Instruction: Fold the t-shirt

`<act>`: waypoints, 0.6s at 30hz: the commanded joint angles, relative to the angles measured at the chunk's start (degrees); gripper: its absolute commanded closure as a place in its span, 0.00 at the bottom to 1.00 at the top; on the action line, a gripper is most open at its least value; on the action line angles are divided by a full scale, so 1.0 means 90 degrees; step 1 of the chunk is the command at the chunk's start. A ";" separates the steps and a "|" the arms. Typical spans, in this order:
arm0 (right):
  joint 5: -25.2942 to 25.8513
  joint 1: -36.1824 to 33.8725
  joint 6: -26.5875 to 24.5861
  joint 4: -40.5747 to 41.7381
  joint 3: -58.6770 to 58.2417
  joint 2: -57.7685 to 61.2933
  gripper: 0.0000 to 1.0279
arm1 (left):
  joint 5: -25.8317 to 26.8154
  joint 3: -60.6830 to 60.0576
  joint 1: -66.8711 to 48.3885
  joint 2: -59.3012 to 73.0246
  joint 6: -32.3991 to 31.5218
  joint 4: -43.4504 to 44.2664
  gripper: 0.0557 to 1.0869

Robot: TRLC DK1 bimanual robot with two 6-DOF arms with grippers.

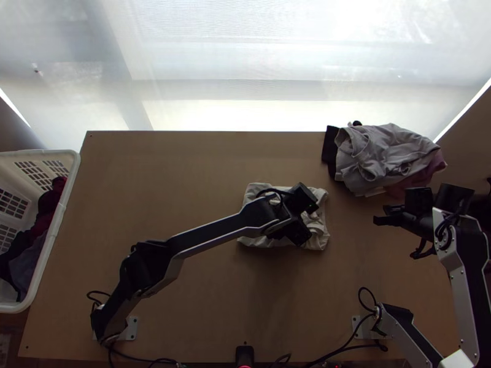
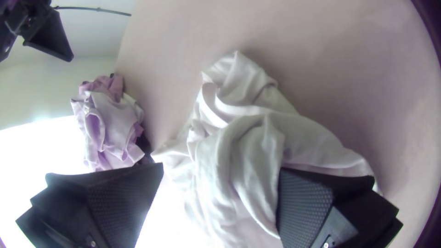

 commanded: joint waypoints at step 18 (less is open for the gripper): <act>-0.0006 0.0404 0.0149 -0.0083 0.0100 -0.0041 0.97 | 0.0113 -0.0745 0.0035 -0.0567 -0.1149 -0.0627 0.04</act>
